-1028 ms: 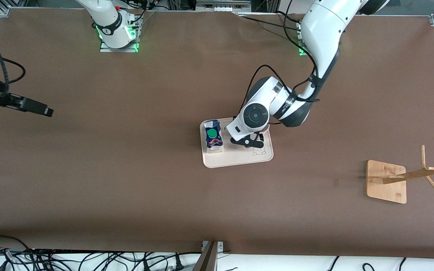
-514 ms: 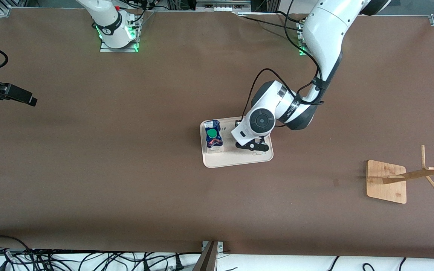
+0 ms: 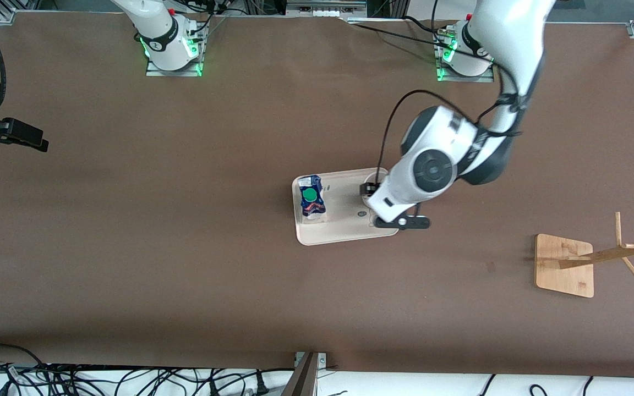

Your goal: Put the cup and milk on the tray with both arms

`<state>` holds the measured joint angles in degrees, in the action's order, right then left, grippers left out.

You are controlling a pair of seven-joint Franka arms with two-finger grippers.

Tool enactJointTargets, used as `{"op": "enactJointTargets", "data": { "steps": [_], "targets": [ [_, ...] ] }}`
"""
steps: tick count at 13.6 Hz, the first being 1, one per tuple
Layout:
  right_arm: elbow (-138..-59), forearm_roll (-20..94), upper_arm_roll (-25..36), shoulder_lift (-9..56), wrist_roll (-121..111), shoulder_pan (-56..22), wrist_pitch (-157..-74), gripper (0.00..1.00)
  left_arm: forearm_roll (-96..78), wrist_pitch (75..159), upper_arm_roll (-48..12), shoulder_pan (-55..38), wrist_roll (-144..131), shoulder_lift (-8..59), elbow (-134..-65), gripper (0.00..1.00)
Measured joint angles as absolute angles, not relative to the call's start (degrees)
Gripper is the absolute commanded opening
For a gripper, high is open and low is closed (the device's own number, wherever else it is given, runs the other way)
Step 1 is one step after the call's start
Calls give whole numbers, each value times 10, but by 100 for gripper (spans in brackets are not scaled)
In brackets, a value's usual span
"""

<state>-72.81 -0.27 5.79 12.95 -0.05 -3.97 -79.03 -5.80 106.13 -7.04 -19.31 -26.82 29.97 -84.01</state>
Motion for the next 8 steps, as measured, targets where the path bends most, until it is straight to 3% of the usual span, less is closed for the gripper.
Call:
{"op": "enactJointTargets", "data": {
  "steps": [8],
  "targets": [
    [-752,-16,58,128,-4,-27,-790,100,-27,956,-48,-33,-73,49,-935,100]
  ]
}}
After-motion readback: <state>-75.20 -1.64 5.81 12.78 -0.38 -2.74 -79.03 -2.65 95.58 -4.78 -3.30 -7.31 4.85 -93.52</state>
